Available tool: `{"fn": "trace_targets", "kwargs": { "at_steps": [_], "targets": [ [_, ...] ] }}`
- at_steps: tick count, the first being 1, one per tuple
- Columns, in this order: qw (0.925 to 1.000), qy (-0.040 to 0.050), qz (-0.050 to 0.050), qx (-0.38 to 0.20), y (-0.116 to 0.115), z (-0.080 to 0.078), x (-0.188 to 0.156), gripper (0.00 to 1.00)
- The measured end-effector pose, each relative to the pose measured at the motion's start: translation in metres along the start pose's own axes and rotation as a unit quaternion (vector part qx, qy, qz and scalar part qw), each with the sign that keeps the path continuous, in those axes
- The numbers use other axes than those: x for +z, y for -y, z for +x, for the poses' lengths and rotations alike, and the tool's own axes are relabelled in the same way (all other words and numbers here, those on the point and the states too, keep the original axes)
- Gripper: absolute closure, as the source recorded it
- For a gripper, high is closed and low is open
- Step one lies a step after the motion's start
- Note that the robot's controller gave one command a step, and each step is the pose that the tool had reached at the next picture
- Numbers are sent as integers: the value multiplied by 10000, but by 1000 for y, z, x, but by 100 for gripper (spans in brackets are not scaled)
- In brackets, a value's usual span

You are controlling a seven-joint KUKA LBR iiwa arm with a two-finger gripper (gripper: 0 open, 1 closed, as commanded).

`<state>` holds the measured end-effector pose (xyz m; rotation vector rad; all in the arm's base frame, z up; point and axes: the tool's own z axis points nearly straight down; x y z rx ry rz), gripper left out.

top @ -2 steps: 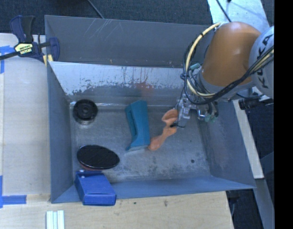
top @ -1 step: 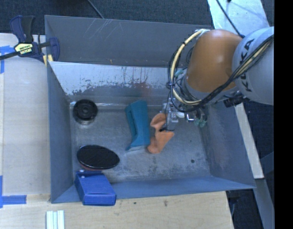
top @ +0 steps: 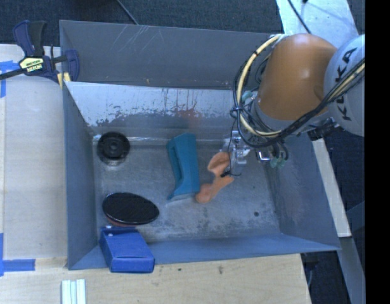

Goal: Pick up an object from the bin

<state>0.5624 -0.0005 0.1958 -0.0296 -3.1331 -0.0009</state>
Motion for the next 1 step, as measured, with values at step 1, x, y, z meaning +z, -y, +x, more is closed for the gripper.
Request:
{"fn": "trace_targets", "kwargs": {
  "at_steps": [1],
  "targets": [
    [9987, 103, -10, 504, -42, -37, -207, 100]
  ]
}}
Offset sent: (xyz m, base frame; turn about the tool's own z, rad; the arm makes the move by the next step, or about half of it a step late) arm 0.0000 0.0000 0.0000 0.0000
